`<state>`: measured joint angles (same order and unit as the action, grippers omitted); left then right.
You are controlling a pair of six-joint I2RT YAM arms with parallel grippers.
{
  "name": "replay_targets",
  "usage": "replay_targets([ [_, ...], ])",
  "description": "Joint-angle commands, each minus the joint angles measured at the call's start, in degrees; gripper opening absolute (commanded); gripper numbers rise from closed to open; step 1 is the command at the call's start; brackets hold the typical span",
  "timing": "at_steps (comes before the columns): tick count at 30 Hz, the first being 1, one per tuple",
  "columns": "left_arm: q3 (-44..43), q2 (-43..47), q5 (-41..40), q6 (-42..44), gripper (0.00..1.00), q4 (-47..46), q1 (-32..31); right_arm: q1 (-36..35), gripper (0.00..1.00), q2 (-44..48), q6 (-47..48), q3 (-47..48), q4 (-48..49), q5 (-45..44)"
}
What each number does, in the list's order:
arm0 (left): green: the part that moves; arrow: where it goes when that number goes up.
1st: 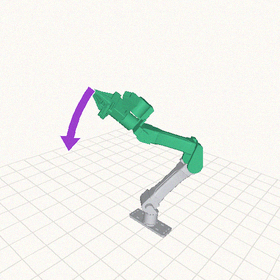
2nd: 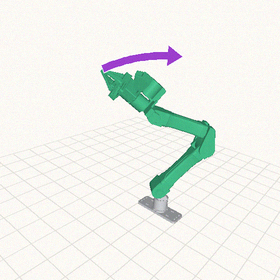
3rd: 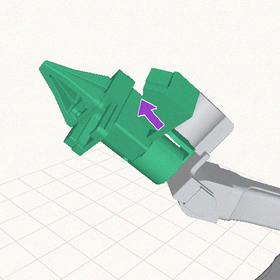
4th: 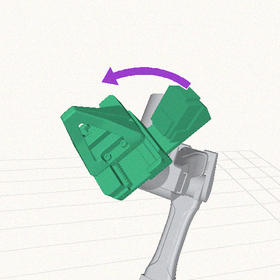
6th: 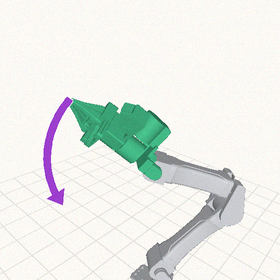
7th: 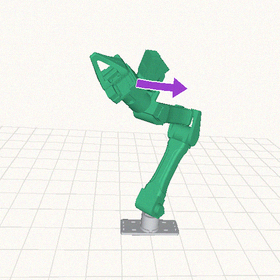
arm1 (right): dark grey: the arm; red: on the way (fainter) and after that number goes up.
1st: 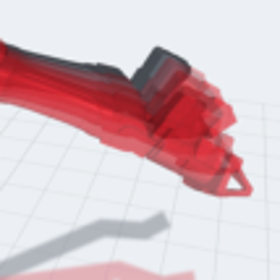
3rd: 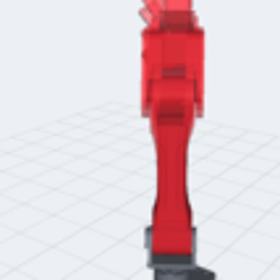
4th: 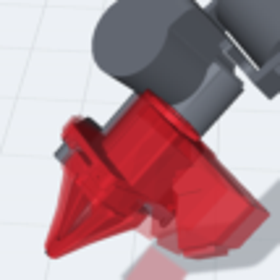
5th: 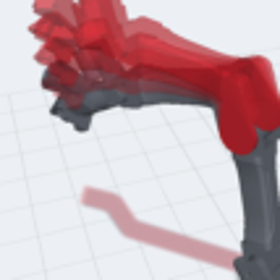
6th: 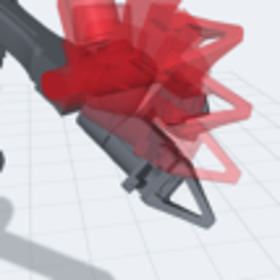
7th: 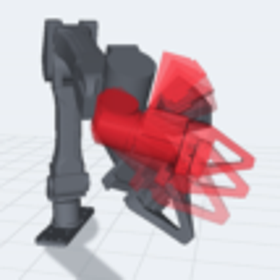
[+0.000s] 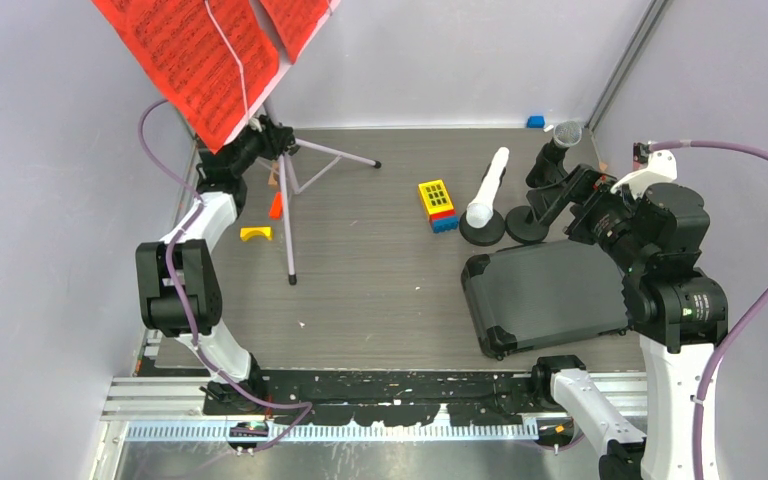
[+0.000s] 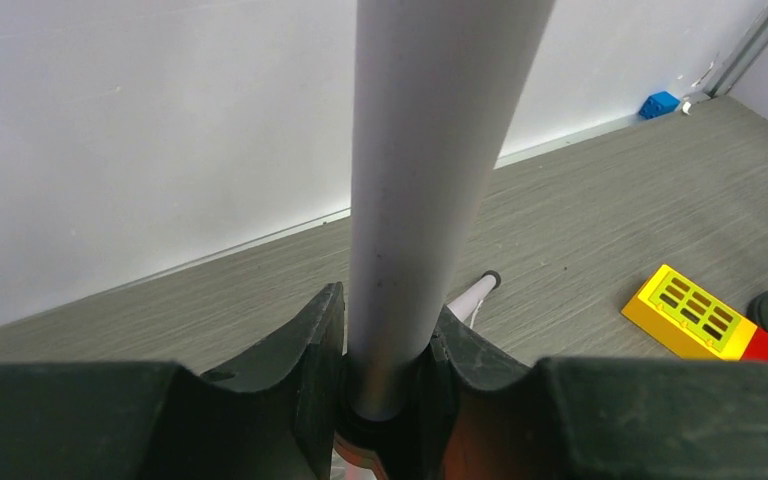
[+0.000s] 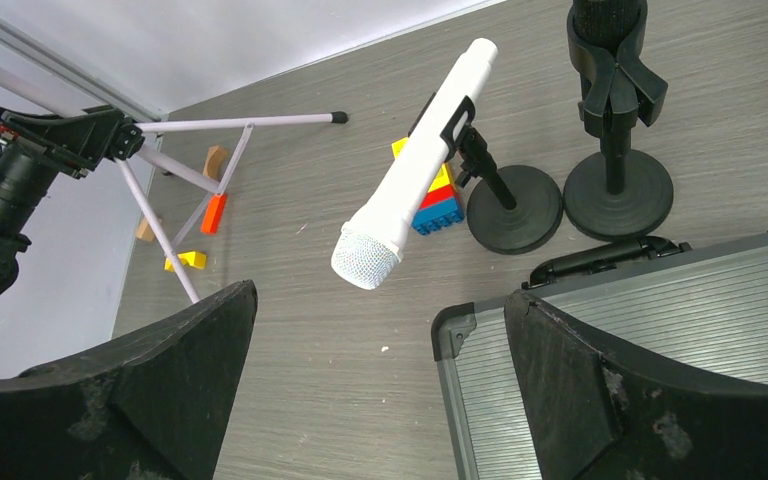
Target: Pack up the instrument practice props
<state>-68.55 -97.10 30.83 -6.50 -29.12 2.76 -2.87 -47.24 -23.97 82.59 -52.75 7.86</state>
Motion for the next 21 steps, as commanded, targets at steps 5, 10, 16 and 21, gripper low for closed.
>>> replay_targets([
  [5, -2.00, -1.05, 6.89, -1.98, 0.00, -0.59, 0.27, -0.03, 1.00, 0.13, -0.20, -0.36, 0.79, 0.89],
  [10, -1.15, -1.21, 12.25, -4.51, 0.00, -2.15, 0.20, 0.03, 1.00, 0.21, -0.34, -0.57, 0.77, 0.93],
  [16, 1.05, -0.77, 18.77, -9.35, 0.00, -6.36, 0.20, -0.02, 1.00, 0.35, -0.47, -0.48, 0.74, 1.22],
  [21, 2.30, 0.11, 22.45, -11.57, 0.00, -7.34, 0.17, -0.02, 1.00, 0.73, -0.68, -0.89, 0.72, 1.49],
])
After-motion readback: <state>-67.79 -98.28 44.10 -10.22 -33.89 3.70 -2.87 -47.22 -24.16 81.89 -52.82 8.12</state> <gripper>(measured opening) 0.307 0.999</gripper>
